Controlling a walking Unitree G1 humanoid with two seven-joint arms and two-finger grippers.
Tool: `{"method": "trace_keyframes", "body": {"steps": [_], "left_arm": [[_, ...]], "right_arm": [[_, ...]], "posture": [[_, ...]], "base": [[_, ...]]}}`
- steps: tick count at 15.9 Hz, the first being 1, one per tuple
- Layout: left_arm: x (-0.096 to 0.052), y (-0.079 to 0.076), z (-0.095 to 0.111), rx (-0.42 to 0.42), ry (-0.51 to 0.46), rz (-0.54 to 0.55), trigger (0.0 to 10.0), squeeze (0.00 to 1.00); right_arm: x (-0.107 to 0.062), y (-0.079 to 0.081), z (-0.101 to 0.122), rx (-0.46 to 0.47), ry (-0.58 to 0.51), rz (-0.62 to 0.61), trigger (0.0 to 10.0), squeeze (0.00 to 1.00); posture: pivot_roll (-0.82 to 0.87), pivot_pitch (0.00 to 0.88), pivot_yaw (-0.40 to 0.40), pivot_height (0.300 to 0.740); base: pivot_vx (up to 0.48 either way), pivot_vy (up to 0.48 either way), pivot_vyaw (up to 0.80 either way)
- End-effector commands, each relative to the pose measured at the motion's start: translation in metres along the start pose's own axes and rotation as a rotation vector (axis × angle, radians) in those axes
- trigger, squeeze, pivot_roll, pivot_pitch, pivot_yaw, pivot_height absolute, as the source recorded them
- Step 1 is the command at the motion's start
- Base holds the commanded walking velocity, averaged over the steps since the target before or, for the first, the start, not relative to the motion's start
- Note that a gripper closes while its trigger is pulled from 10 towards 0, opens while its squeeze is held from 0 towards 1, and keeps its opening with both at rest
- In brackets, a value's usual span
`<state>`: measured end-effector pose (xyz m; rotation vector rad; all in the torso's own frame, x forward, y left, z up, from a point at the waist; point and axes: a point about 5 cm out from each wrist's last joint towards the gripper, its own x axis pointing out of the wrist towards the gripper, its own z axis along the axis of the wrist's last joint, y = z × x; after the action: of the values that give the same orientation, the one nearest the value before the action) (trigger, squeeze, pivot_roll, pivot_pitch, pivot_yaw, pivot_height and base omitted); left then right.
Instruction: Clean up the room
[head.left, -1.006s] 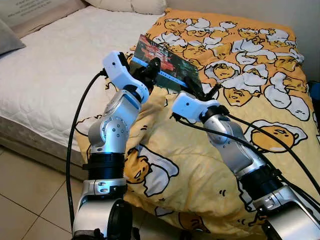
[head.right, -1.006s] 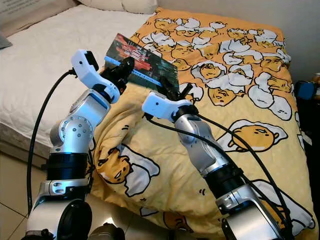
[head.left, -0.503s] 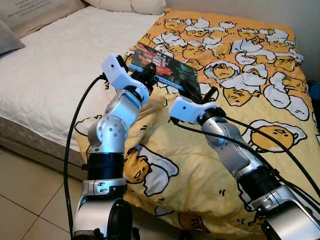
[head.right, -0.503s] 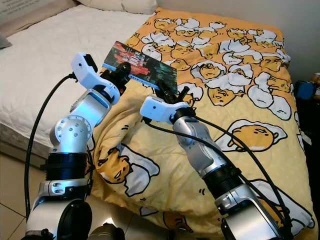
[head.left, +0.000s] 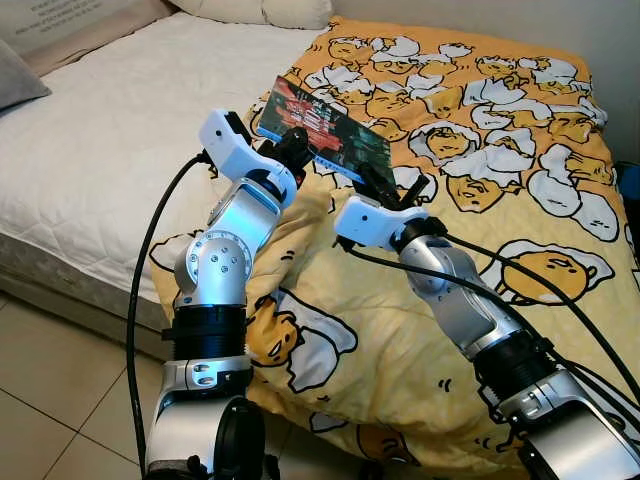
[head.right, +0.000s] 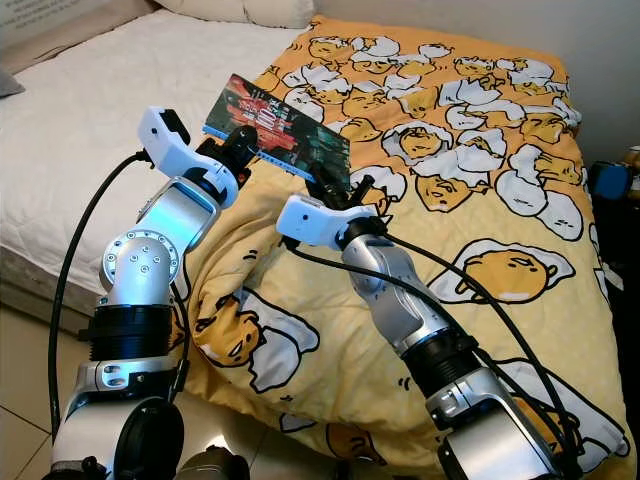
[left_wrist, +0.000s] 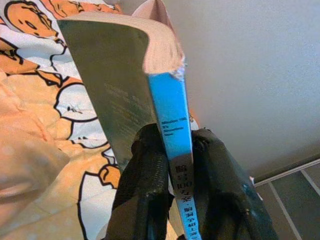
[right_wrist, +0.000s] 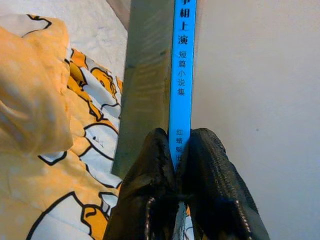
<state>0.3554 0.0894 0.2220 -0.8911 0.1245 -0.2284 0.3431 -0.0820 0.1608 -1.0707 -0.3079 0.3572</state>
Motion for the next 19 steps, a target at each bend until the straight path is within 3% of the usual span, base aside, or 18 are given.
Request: {"method": "trace_keyframes", "body": {"steps": [1, 2, 3, 8, 9, 12, 13, 14, 17, 19], "left_arm": [[0.004, -0.021, -0.013, -0.060, 0.013, -0.014, 0.0, 0.00], [0.004, -0.021, -0.013, -0.060, 0.012, -0.014, 0.0, 0.00], [0.004, -0.020, -0.011, -0.046, 0.007, -0.015, 0.0, 0.00], [0.006, -0.016, -0.002, 0.034, -0.019, -0.014, 0.0, 0.00], [0.008, -0.012, 0.003, 0.112, -0.038, -0.007, 0.0, 0.00], [0.009, -0.007, 0.012, 0.255, -0.065, -0.001, 0.0, 0.00], [0.009, 0.004, 0.020, 0.325, -0.081, 0.035, 0.0, 0.00], [0.009, 0.010, 0.025, 0.343, -0.093, 0.053, 0.0, 0.00], [0.008, 0.015, 0.029, 0.381, -0.101, 0.049, 0.0, 0.00], [0.007, 0.016, 0.032, 0.438, -0.105, 0.010, 0.0, 0.00]], "right_arm": [[0.004, -0.019, 0.009, 0.017, -0.053, -0.073, 10.0, 0.00], [0.004, -0.018, 0.009, 0.019, -0.053, -0.071, 10.0, 0.20], [0.004, -0.019, 0.009, 0.023, -0.052, -0.077, 10.0, 1.00], [0.003, -0.020, 0.006, 0.060, -0.030, -0.098, 10.0, 1.00], [-0.003, -0.021, 0.002, 0.167, -0.020, -0.111, 10.0, 1.00], [-0.020, -0.029, 0.000, 0.298, -0.063, -0.190, 10.0, 1.00], [-0.039, -0.024, -0.001, 0.344, -0.117, -0.171, 10.0, 0.00], [-0.051, -0.020, -0.001, 0.358, -0.138, -0.149, 10.0, 0.00], [-0.062, -0.008, -0.002, 0.391, -0.123, -0.097, 10.0, 0.00], [-0.071, -0.001, -0.005, 0.459, -0.087, -0.080, 10.0, 0.00]], "posture": [[0.03, 0.000, 0.021, 0.740], [0.03, 0.000, 0.022, 0.740], [0.02, 0.000, 0.027, 0.740], [0.02, 0.000, 0.041, 0.740], [0.01, 0.000, 0.042, 0.740], [0.01, 0.000, 0.046, 0.740], [0.00, 0.000, 0.055, 0.740], [0.00, 0.000, 0.055, 0.740], [-0.02, 0.000, 0.073, 0.740], [-0.03, 0.000, 0.077, 0.740]], "base": [[0.000, 0.000, 0.00], [0.000, 0.000, 0.00], [0.000, 0.000, 0.00], [0.000, 0.000, 0.00], [0.000, 0.000, 0.00], [0.000, 0.000, 0.00], [0.000, 0.000, 0.00], [0.000, 0.000, 0.00], [0.000, 0.000, 0.00], [0.000, 0.000, 0.00]]}}
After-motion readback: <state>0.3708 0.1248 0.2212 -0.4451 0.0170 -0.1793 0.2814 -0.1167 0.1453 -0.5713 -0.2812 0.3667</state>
